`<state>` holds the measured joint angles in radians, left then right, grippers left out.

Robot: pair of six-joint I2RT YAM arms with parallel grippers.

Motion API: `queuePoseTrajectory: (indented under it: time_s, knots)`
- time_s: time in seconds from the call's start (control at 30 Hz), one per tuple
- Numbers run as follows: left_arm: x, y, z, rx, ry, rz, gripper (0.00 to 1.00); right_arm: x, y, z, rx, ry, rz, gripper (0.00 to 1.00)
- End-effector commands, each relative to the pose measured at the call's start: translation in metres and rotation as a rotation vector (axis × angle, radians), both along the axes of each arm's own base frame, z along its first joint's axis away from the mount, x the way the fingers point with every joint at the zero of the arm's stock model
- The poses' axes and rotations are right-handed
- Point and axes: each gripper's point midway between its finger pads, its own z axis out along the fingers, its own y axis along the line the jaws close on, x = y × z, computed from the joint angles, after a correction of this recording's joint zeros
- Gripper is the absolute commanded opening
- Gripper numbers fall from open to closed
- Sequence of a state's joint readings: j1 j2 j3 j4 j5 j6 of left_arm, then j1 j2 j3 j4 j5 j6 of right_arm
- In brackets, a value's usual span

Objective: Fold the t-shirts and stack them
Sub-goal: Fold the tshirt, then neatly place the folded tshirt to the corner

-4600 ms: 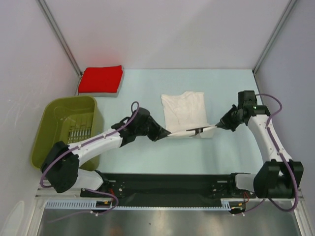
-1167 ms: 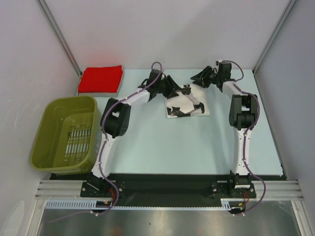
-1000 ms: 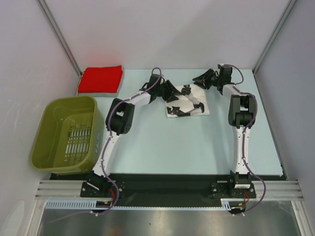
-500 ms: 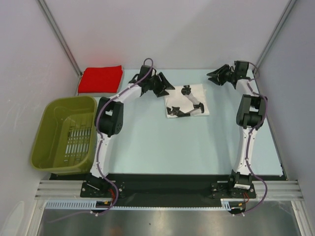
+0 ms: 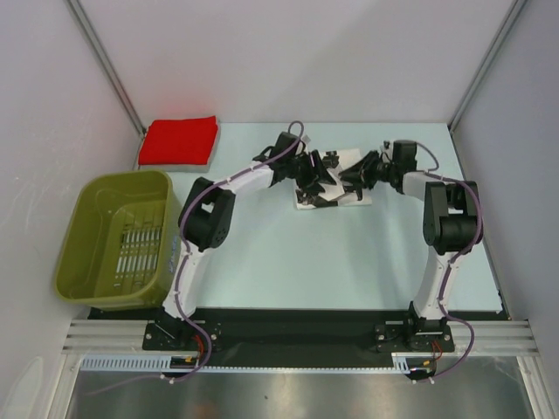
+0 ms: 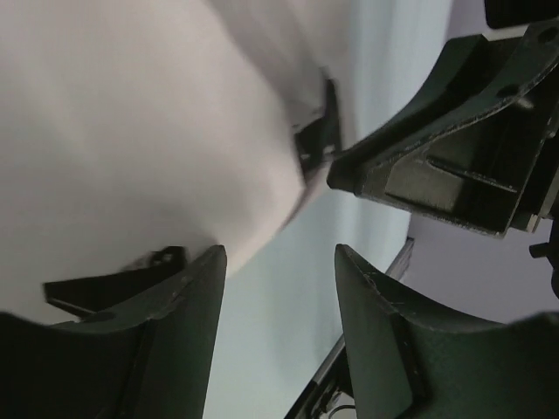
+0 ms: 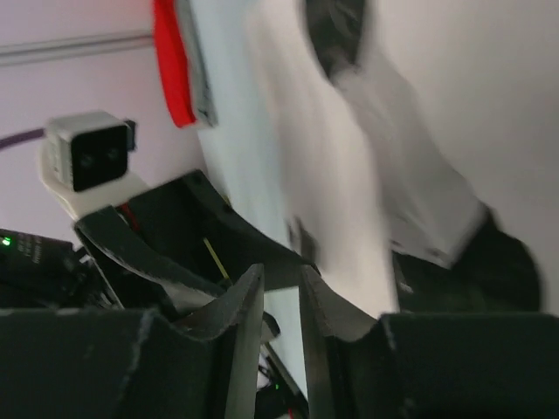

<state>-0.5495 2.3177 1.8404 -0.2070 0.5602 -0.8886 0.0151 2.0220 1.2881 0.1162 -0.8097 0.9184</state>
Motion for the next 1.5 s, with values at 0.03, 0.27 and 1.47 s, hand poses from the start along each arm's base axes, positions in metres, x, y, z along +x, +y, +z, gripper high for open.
queuePoseTrajectory:
  time_s: [0.03,0.27,1.47]
  knots:
    - [-0.014,0.013,-0.044,0.052,0.065,-0.056,0.59,-0.018,-0.018,-0.027,0.053,0.007,-0.002,0.25]
    - [-0.025,0.057,-0.064,0.123,0.077,-0.075,0.59,-0.038,-0.075,-0.061,-0.002,0.095,-0.116,0.25]
    - [-0.137,0.213,0.113,0.069,0.008,0.521,0.69,-0.09,0.061,-0.001,-1.596,-1.149,1.102,0.99]
